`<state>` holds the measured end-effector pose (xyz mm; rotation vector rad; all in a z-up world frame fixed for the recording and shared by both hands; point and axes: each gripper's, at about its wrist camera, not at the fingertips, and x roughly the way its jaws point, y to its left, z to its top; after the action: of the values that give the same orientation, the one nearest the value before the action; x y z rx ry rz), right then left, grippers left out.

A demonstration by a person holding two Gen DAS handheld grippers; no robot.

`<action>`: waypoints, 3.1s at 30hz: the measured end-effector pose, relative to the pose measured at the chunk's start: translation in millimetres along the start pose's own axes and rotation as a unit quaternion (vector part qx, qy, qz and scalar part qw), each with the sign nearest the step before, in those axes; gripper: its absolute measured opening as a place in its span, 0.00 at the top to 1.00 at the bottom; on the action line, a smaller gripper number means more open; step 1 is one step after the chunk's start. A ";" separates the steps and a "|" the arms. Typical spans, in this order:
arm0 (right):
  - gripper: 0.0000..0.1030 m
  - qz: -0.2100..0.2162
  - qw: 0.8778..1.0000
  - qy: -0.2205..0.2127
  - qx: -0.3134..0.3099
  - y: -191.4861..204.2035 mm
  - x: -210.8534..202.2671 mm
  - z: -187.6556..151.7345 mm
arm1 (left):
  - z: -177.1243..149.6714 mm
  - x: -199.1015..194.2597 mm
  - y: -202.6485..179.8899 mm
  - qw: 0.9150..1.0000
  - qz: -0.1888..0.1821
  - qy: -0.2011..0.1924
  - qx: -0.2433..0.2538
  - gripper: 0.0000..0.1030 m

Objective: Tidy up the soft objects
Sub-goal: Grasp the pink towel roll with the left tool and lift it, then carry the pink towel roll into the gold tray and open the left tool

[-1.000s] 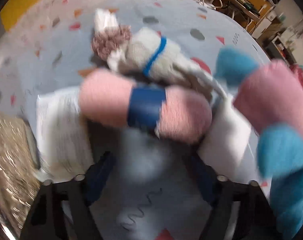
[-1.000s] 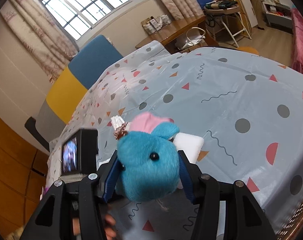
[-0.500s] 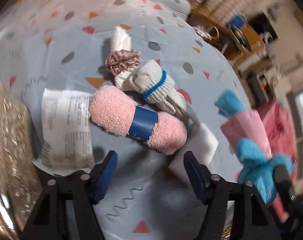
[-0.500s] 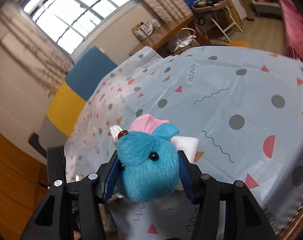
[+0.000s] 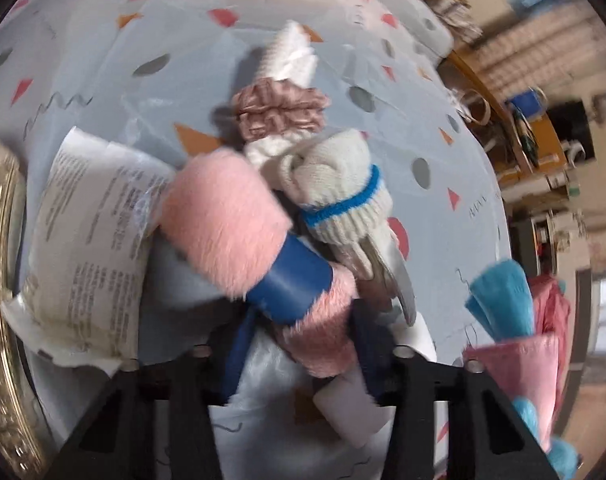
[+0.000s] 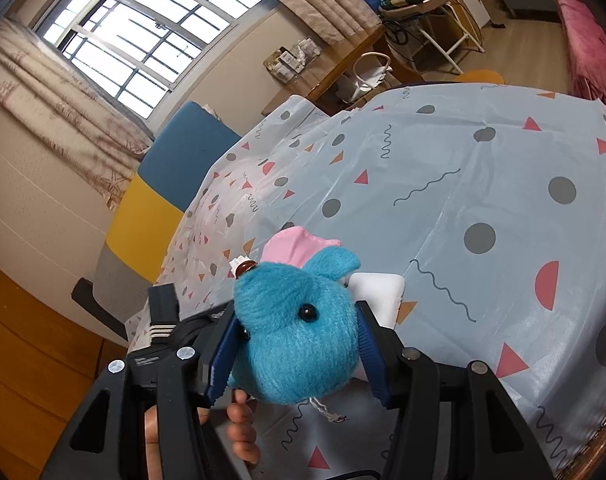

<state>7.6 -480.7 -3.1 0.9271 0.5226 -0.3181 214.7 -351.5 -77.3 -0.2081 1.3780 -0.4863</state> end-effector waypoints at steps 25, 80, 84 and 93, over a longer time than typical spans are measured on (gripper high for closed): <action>0.46 -0.085 0.976 0.116 -0.164 46.0 45.9 -30.4 | -29.4 -104.0 4.4 0.962 0.085 -0.084 0.246 0.94; 0.46 -0.152 0.894 0.257 -0.333 74.3 109.3 -99.9 | -13.5 -301.0 218.2 0.949 0.095 -0.297 0.035 0.73; 0.45 -0.154 0.895 0.260 -0.327 71.2 110.1 -98.7 | -33.9 -310.9 267.0 0.947 0.100 -0.304 -0.006 0.73; 0.40 -0.170 0.890 0.279 -0.319 64.4 121.5 -103.2 | -114.6 -310.0 367.9 0.944 0.116 -0.294 -0.093 0.72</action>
<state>109.4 -364.0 -77.7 0.2585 1.2444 -0.1659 145.3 128.1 21.6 -0.3116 0.8435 -0.0766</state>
